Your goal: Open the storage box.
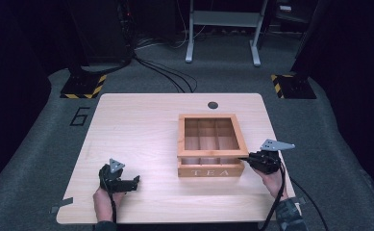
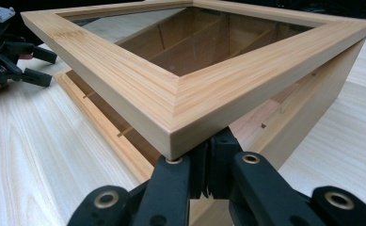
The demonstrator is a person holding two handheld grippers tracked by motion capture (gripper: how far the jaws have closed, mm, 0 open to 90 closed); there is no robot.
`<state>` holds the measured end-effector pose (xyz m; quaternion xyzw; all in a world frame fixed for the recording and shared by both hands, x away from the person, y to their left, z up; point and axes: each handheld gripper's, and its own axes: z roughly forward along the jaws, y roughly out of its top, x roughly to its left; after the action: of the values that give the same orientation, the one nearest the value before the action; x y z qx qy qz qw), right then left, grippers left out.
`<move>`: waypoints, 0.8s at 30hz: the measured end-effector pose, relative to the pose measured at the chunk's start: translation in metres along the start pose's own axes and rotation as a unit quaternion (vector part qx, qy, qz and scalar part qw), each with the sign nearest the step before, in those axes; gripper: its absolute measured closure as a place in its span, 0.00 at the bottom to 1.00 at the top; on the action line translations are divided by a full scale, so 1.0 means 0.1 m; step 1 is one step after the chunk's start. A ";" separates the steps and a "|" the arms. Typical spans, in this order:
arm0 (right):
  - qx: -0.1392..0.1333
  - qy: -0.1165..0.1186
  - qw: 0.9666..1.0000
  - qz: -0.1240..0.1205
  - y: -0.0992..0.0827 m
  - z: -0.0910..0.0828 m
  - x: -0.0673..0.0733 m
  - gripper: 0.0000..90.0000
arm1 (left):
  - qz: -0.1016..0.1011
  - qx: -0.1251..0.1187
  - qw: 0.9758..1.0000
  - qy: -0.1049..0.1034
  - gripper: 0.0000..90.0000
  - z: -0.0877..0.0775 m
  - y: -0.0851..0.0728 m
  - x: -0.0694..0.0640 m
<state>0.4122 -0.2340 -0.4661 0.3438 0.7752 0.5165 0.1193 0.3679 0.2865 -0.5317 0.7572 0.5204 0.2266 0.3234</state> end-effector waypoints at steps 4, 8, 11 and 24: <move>-0.003 -0.001 1.000 0.004 -0.05 0.02 0.00 0.98 | 0.000 0.000 1.000 0.000 0.02 0.00 0.00 0.00; 0.003 -0.001 1.000 0.007 -0.12 0.04 0.00 0.99 | 0.000 0.000 1.000 0.000 0.02 0.00 0.00 0.00; 0.006 -0.009 1.000 0.005 -0.12 0.03 0.02 0.99 | 0.000 0.000 1.000 0.000 0.02 0.00 0.00 0.00; 0.019 -0.013 1.000 0.006 -0.11 -0.03 0.08 0.99 | -0.002 -0.001 1.000 0.001 0.02 0.00 0.00 0.00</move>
<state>0.3998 -0.2335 -0.4733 0.3570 0.7810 0.4980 0.1203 0.3674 0.2863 -0.5317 0.7557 0.5218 0.2276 0.3237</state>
